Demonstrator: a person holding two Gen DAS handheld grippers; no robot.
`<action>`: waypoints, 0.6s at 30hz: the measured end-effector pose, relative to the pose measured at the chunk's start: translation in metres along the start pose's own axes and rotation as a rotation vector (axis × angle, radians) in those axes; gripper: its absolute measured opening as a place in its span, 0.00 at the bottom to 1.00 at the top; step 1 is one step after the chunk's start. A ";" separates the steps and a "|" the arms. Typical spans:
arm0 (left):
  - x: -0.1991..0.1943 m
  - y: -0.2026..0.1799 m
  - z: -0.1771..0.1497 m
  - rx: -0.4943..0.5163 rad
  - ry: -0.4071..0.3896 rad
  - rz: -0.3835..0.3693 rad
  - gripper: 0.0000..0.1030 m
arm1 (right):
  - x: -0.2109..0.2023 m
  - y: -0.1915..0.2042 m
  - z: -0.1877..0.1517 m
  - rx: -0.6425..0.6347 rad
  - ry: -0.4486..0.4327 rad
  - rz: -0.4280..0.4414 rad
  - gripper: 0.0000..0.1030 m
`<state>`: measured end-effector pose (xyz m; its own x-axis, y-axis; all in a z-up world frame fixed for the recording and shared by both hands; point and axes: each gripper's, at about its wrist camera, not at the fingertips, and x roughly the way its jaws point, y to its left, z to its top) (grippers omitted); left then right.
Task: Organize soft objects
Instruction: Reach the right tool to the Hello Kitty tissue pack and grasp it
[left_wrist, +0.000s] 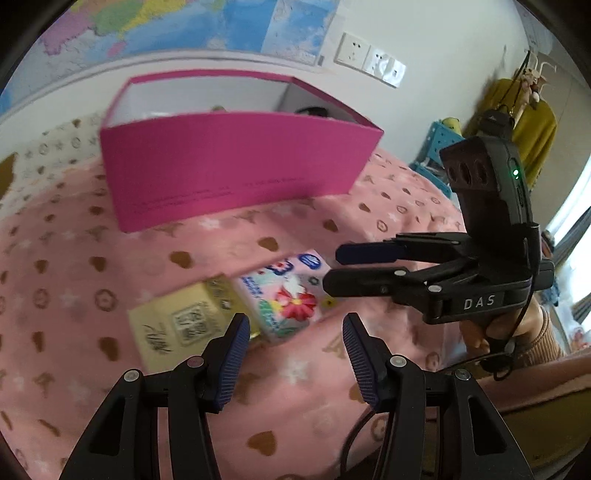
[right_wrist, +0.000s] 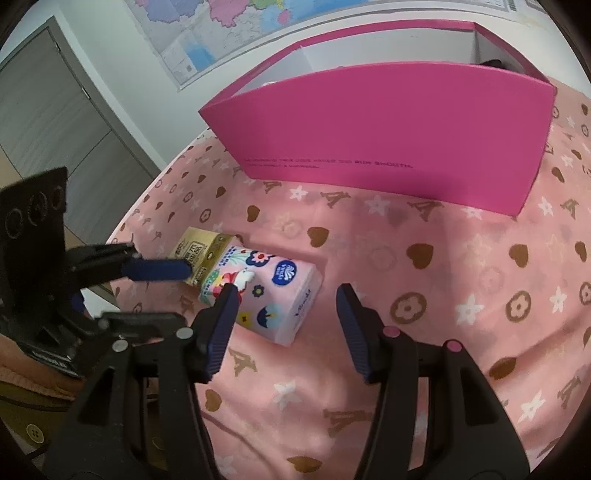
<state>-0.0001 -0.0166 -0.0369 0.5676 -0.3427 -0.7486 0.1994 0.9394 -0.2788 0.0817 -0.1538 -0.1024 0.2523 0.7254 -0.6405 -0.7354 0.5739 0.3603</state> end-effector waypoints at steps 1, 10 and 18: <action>0.003 0.000 0.000 -0.004 0.009 -0.010 0.52 | -0.001 0.000 -0.001 0.002 -0.002 0.001 0.55; 0.012 -0.002 0.006 -0.026 0.017 -0.062 0.52 | -0.004 -0.007 -0.005 0.045 -0.015 0.018 0.55; 0.028 -0.001 0.013 -0.049 0.039 -0.081 0.51 | -0.010 -0.023 -0.010 0.100 -0.030 0.010 0.55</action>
<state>0.0256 -0.0275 -0.0500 0.5192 -0.4186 -0.7451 0.2040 0.9073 -0.3676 0.0899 -0.1777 -0.1107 0.2651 0.7413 -0.6166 -0.6717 0.6008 0.4335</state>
